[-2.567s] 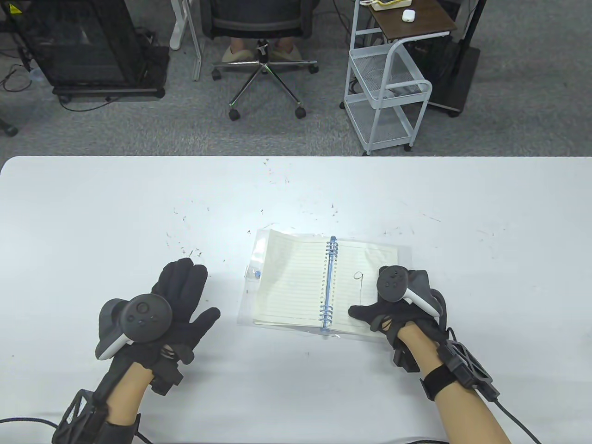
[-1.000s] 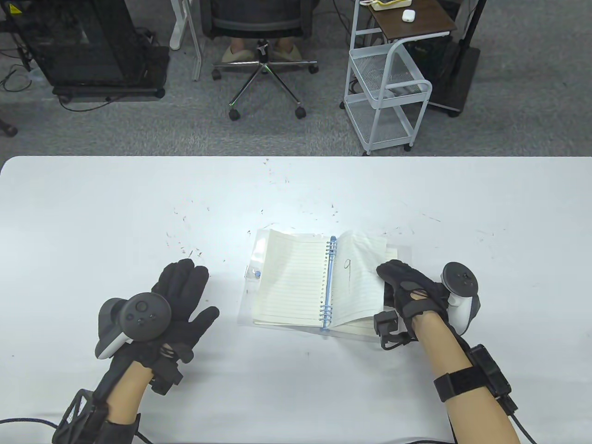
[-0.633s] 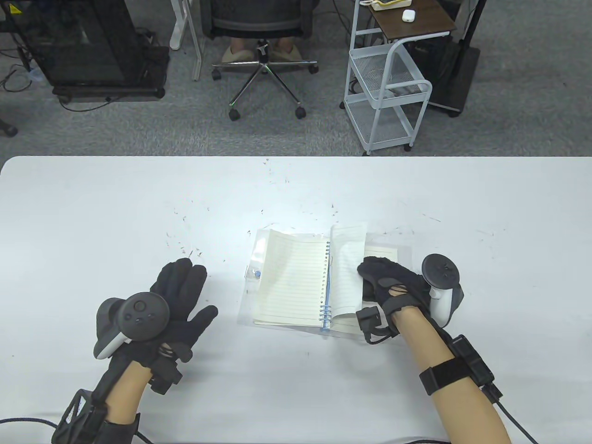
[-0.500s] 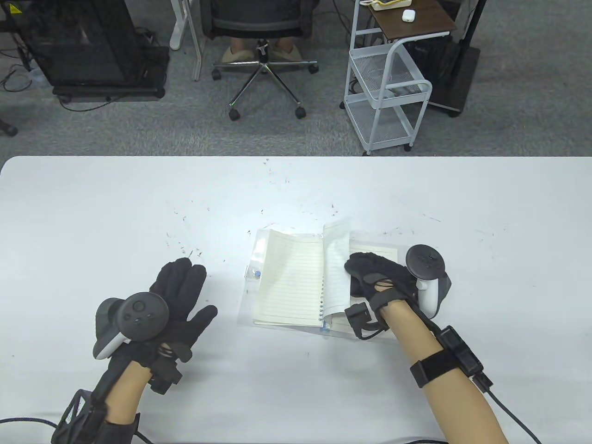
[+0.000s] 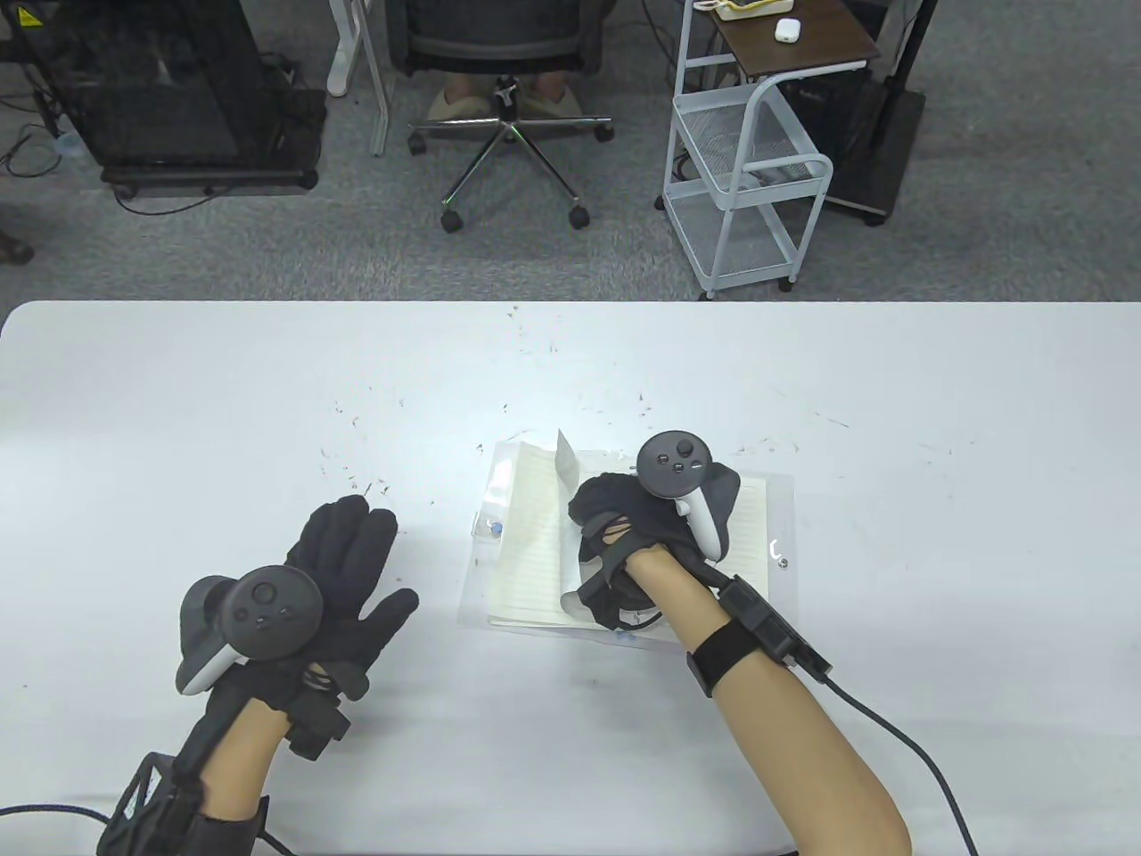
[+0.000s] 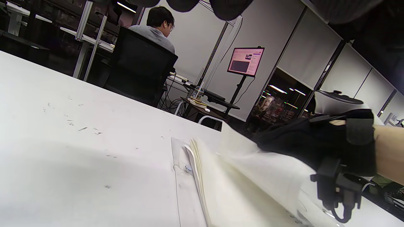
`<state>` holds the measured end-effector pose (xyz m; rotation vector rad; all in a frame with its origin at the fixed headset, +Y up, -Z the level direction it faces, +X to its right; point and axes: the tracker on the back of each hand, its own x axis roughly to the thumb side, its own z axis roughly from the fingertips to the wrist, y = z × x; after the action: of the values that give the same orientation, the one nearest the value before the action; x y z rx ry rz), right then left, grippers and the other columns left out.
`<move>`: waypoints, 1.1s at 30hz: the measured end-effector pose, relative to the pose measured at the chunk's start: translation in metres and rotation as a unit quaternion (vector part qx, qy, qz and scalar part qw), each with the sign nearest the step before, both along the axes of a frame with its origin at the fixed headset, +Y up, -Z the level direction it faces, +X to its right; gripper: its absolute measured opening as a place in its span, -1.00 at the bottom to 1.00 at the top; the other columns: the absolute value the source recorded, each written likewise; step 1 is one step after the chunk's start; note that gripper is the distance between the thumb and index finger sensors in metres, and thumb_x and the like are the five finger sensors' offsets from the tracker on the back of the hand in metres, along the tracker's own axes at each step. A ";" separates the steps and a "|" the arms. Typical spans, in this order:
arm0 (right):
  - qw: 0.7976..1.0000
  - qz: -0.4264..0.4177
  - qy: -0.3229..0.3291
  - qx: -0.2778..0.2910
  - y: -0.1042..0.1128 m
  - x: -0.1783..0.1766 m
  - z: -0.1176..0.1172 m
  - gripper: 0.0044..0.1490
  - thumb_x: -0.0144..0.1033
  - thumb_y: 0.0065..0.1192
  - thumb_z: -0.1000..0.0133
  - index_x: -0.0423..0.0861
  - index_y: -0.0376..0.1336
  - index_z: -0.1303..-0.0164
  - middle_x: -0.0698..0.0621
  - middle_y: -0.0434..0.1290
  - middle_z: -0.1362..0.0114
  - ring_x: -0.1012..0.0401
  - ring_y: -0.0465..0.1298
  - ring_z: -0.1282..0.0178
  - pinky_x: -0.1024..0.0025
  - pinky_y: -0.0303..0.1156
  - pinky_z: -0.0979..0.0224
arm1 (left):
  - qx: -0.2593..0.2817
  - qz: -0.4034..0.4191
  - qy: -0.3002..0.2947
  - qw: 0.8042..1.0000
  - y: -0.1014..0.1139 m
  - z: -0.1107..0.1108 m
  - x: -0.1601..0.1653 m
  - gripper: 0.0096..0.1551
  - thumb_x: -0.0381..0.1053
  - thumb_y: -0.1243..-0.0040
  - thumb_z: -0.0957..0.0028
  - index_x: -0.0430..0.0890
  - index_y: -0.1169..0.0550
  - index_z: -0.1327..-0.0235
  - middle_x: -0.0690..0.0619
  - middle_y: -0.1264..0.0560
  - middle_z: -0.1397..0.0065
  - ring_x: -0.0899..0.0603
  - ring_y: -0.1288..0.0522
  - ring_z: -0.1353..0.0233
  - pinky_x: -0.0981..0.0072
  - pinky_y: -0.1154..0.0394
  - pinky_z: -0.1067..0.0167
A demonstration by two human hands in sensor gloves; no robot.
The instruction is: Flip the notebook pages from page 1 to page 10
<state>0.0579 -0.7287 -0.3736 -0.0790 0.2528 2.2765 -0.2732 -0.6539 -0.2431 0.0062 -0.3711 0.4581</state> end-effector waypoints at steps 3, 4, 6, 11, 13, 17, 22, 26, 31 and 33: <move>0.999 0.031 0.014 -0.013 -0.008 -0.012 -0.003 -0.46 -0.25 0.54 0.04 -0.26 0.38 -0.01 -0.17 0.73 0.15 0.33 0.83 0.44 0.24 0.73 0.20 | 0.001 0.000 -0.001 1.000 0.000 0.000 0.000 0.03 0.47 -0.01 0.03 -0.02 -0.17 -0.64 -0.16 0.03 -0.71 -0.48 0.07 -0.72 -0.47 -0.05 -0.46; 0.999 0.042 0.017 -0.015 -0.010 -0.017 -0.004 -0.46 -0.25 0.54 0.04 -0.26 0.38 -0.02 -0.17 0.73 0.14 0.32 0.83 0.44 0.24 0.73 0.20 | 0.001 0.000 -0.001 1.000 0.000 0.000 0.000 0.03 0.47 -0.01 0.03 -0.02 -0.16 -0.65 -0.16 0.03 -0.71 -0.48 0.07 -0.72 -0.47 -0.05 -0.46; 0.998 0.060 0.024 -0.014 -0.014 -0.024 -0.006 -0.46 -0.23 0.54 0.05 -0.25 0.38 -0.02 -0.16 0.73 0.14 0.32 0.83 0.43 0.24 0.73 0.19 | 0.002 -0.001 -0.001 1.000 0.000 0.000 0.000 0.03 0.47 -0.01 0.03 -0.02 -0.17 -0.64 -0.16 0.03 -0.71 -0.48 0.07 -0.72 -0.47 -0.05 -0.46; 0.996 0.067 0.045 -0.041 -0.021 -0.035 -0.006 -0.36 -0.14 0.51 0.03 -0.25 0.34 -0.11 -0.22 0.69 0.00 0.26 0.83 0.32 0.21 0.71 0.13 | 0.001 -0.001 -0.002 1.000 0.000 0.001 0.000 0.03 0.47 -0.01 0.03 -0.02 -0.17 -0.65 -0.16 0.03 -0.71 -0.48 0.07 -0.72 -0.47 -0.05 -0.46; 0.995 0.065 0.063 -0.042 -0.023 -0.037 -0.007 -0.36 -0.09 0.47 0.00 -0.23 0.33 -0.13 -0.22 0.68 -0.03 0.24 0.83 0.30 0.20 0.70 0.12 | 0.001 -0.001 -0.002 1.000 0.000 0.001 0.000 0.03 0.47 -0.01 0.03 -0.02 -0.17 -0.64 -0.16 0.03 -0.71 -0.48 0.07 -0.72 -0.47 -0.06 -0.46; 0.996 0.052 0.059 -0.052 -0.024 -0.033 -0.007 -0.35 -0.06 0.42 -0.04 -0.24 0.32 -0.15 -0.24 0.67 -0.05 0.21 0.82 0.28 0.19 0.70 0.11 | 0.001 -0.002 -0.003 1.000 0.001 0.001 0.000 0.03 0.47 -0.01 0.03 -0.02 -0.17 -0.64 -0.16 0.03 -0.71 -0.48 0.07 -0.72 -0.47 -0.06 -0.46; 0.997 0.017 0.063 -0.041 -0.015 -0.023 -0.002 -0.32 -0.03 0.38 -0.05 -0.25 0.30 -0.17 -0.27 0.64 -0.09 0.17 0.82 0.26 0.14 0.68 0.09 | 0.000 -0.001 -0.001 1.000 0.001 0.001 0.000 0.03 0.47 -0.01 0.03 -0.02 -0.17 -0.64 -0.16 0.03 -0.71 -0.48 0.07 -0.72 -0.47 -0.05 -0.46; 0.997 -0.010 0.071 0.003 0.010 -0.003 0.011 -0.29 0.00 0.35 -0.06 -0.26 0.27 -0.20 -0.29 0.60 -0.13 0.10 0.80 0.18 0.06 0.65 0.04 | 0.003 0.000 -0.001 1.000 0.001 0.001 0.000 0.03 0.47 -0.01 0.03 -0.02 -0.17 -0.65 -0.16 0.03 -0.71 -0.48 0.07 -0.72 -0.47 -0.05 -0.46; 0.993 0.011 0.080 0.087 0.045 0.040 0.037 -0.23 0.08 0.31 -0.08 -0.25 0.23 -0.25 -0.32 0.55 -0.21 -0.01 0.75 0.04 -0.06 0.59 -0.05 | -0.002 -0.005 0.001 1.000 -0.002 0.000 0.001 0.03 0.47 -0.01 0.03 -0.02 -0.17 -0.64 -0.16 0.03 -0.71 -0.48 0.07 -0.72 -0.47 -0.05 -0.46; 0.989 0.032 0.079 0.120 0.055 0.059 0.046 -0.20 0.11 0.29 -0.08 -0.25 0.21 -0.28 -0.34 0.52 -0.25 -0.06 0.72 -0.02 -0.10 0.56 -0.09 | -0.006 -0.008 0.003 1.000 -0.004 -0.001 0.001 0.03 0.47 -0.01 0.03 -0.02 -0.17 -0.64 -0.16 0.03 -0.71 -0.48 0.08 -0.72 -0.47 -0.05 -0.46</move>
<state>0.1174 -0.6740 -0.3274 0.2220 0.0583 2.3626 -0.2720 -0.6579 -0.2439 -0.0080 -0.3619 0.4440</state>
